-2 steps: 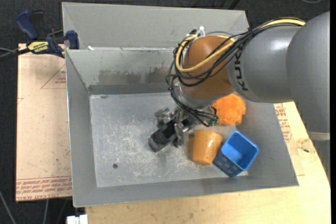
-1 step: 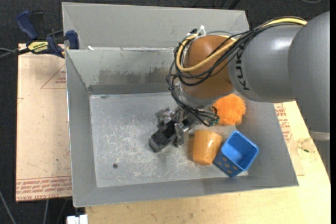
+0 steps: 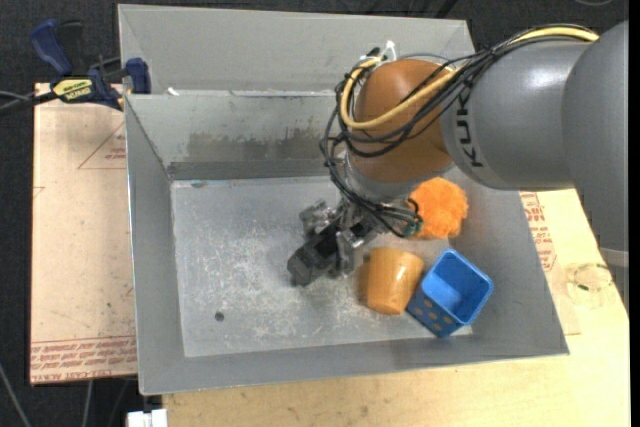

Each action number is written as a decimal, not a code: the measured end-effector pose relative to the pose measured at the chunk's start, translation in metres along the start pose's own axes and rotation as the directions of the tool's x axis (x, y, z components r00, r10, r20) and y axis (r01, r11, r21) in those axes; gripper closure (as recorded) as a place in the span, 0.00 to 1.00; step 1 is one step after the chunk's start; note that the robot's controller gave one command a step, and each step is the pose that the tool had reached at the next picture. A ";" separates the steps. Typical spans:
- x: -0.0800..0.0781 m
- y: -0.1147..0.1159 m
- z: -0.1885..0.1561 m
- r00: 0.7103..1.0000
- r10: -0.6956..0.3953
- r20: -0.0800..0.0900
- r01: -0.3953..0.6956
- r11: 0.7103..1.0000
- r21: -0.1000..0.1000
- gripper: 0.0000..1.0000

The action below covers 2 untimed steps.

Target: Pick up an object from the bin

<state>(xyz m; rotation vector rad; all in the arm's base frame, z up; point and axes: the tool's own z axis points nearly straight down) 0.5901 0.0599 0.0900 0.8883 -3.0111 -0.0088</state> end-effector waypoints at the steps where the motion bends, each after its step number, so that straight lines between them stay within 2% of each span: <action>1: 0.000 0.000 -0.020 1.000 0.001 -0.002 -0.001 1.000 -0.001 1.00; 2: 0.000 0.000 -0.043 1.000 0.001 0.001 -0.001 1.000 0.000 1.00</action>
Offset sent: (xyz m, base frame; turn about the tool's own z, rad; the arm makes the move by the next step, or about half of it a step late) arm 0.0000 -0.0001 0.0191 0.0000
